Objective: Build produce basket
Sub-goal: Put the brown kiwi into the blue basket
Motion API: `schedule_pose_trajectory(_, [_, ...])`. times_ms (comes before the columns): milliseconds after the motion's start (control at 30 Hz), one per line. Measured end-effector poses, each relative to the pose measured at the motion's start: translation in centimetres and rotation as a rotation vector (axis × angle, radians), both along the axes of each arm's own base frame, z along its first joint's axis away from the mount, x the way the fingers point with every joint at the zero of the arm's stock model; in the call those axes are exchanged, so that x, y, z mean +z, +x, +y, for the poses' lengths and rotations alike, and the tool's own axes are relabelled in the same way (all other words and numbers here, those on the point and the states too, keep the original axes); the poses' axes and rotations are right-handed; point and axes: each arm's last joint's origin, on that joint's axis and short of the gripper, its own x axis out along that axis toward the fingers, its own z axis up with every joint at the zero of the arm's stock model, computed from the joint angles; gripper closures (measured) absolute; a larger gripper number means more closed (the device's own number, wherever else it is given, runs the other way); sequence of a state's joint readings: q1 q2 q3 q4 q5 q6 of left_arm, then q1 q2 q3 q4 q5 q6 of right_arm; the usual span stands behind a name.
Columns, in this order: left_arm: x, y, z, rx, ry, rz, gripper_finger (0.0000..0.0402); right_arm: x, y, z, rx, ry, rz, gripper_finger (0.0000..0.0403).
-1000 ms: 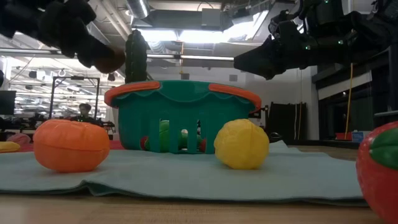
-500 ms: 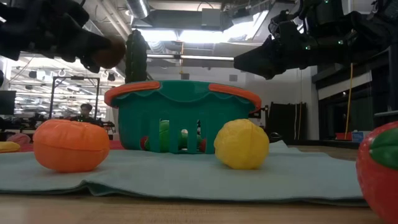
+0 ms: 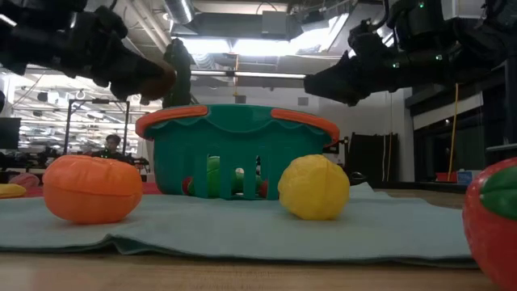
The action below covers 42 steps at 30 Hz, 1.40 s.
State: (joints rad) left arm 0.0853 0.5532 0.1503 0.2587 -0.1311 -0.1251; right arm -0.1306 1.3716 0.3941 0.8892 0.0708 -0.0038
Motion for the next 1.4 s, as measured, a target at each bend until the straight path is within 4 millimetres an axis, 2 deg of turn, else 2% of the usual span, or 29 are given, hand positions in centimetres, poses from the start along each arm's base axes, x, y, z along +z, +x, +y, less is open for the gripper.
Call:
schedule_pose_trajectory(167, [0.6,1.6,0.0,-0.002,0.0,0.07,0.0173,-0.7,-0.9,-0.3,-0.011,0.039,0.0,0.023])
schedule_pose_trajectory(533, [1.4,6.5,0.3,-0.036,0.006,0.26,0.0173,-0.3,-3.6,0.1,-0.005,0.016,-0.045,0.023])
schedule_pose_trajectory(833, [3.4,11.1,0.4,-0.154,0.045,0.4,0.0173,-0.6,-3.8,0.1,0.001,0.002,-0.007,0.023])
schedule_pose_trajectory(1100, [4.1,13.1,0.3,-0.257,0.023,0.559,0.0173,-0.8,-3.8,0.1,0.003,0.005,0.016,0.023])
schedule_pose_trajectory(1400, [4.8,14.3,0.1,-0.337,-0.01,0.73,0.0173,-0.9,-3.9,0.1,0.003,0.005,0.021,0.023])
